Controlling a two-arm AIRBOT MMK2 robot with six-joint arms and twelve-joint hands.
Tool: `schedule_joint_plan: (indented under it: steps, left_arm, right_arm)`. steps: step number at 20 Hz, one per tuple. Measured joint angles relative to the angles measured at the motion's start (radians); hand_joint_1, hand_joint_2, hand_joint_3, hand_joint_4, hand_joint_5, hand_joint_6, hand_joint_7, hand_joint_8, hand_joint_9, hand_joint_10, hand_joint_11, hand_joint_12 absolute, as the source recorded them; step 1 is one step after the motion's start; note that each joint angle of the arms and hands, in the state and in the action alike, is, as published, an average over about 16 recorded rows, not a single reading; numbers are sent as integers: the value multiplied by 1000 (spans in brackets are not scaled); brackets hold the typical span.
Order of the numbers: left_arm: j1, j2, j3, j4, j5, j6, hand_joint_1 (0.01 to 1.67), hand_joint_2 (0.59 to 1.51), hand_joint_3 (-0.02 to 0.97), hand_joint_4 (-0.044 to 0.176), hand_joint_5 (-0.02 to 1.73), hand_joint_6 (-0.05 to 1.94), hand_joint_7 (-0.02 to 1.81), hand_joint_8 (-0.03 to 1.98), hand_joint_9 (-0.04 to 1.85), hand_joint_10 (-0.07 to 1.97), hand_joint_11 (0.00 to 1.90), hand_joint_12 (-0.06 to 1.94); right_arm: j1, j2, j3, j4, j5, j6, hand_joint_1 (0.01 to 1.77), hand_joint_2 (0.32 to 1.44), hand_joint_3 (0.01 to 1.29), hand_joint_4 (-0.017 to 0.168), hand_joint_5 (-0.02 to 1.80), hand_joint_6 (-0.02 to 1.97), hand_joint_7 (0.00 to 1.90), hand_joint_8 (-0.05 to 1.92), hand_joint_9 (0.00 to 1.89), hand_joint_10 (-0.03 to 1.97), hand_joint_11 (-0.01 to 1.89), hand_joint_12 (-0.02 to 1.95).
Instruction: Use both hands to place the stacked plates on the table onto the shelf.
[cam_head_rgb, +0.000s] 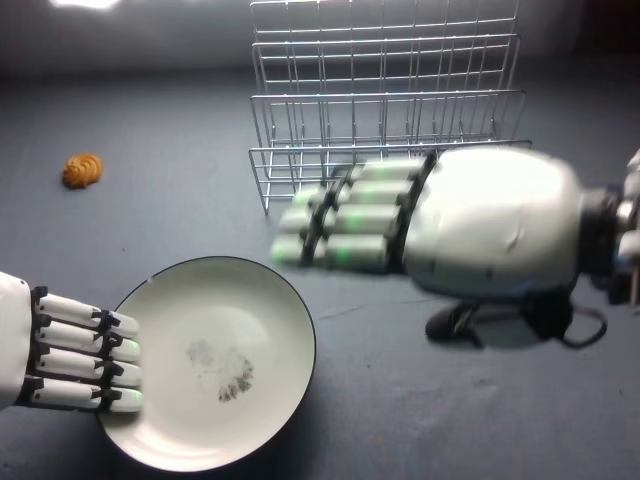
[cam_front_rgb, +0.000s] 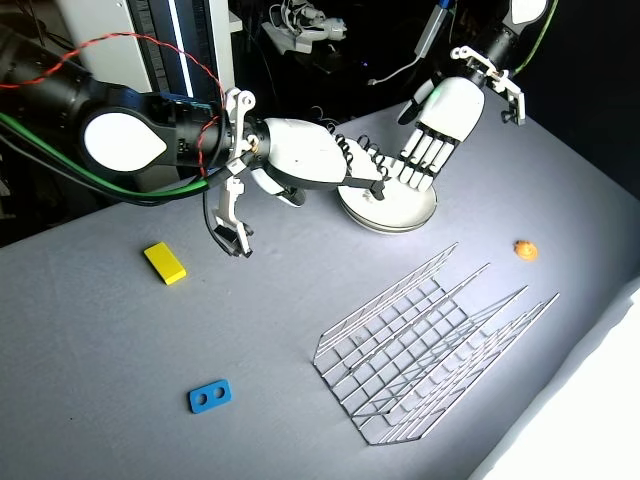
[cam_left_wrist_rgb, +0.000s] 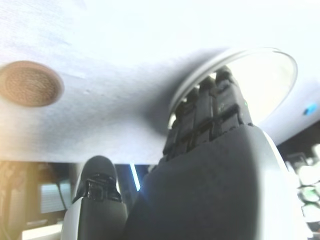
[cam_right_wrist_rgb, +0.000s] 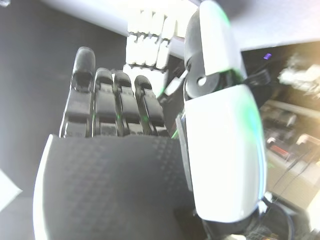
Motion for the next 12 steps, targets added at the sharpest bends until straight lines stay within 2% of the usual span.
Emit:
schedule_joint_plan:
  steps: [12]
  left_arm:
    - [20,-20,-47,-16,18,-13,22,1186,17,-10,-9,-29,-4,-4,9,3,15,10]
  right_arm:
    - [13,39,-4,22,1,29,1192,1040,17,3,42,16,14,14,16,5,21,561]
